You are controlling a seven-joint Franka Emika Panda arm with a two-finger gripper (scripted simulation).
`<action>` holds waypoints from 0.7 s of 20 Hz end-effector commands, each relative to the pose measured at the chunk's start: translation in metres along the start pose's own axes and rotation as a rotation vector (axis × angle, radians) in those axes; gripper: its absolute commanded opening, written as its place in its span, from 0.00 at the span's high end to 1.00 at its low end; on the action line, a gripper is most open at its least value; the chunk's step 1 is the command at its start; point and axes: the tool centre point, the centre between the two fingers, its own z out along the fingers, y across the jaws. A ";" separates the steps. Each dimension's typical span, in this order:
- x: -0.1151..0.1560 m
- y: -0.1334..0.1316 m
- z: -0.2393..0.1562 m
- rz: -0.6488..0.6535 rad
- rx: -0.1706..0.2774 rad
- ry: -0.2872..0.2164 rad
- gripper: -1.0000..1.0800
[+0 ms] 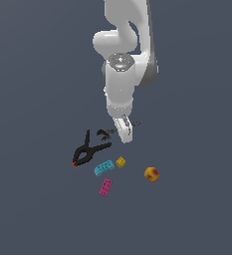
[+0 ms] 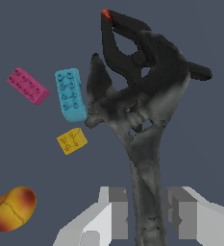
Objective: Pick up a designated object from a clutter of objects.
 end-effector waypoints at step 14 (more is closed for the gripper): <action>0.150 0.031 -0.129 -0.001 0.000 -0.001 1.00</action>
